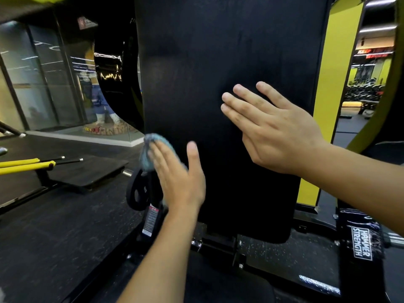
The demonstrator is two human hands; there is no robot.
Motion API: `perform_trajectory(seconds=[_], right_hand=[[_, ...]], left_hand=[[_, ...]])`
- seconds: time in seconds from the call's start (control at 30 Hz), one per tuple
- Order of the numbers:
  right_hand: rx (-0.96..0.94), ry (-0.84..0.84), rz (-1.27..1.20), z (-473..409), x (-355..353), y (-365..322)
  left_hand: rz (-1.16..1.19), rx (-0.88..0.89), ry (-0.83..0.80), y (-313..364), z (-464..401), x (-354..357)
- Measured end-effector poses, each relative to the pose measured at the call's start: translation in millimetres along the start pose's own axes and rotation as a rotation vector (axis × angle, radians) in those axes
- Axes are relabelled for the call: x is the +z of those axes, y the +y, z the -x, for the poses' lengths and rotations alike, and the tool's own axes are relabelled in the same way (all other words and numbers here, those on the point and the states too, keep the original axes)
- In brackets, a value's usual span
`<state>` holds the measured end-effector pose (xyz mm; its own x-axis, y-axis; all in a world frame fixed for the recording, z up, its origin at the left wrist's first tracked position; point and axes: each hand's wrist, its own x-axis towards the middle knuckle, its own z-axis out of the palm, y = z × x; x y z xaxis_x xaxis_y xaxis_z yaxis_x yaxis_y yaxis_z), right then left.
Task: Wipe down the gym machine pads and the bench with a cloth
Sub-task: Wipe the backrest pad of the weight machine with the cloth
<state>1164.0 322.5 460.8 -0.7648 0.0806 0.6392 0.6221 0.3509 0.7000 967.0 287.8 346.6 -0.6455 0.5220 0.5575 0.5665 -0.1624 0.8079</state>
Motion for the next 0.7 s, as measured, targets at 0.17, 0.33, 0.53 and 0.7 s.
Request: perform_trajectory(seconds=[0.17,0.33,0.53,0.7], right_hand=[[0.013,0.001,-0.009,1.3,-0.9,0.9],[-0.003,0.008,0.002,1.5,-0.5,0.7],[0.003,0.015,-0.013,0.9,-0.9,-0.3],[-0.003,-0.005,-0.007,-0.1,-1.6,0.1]], left_hand=[[-0.054,0.122,-0.032,12.4,-14.2,-5.4],[-0.188,0.352,-0.196,-16.9,63.3,-1.4],[-0.309,0.386,-0.159,-6.2,44.5,-13.5],[-0.181,0.27,-0.127,20.4,26.2,-9.8]])
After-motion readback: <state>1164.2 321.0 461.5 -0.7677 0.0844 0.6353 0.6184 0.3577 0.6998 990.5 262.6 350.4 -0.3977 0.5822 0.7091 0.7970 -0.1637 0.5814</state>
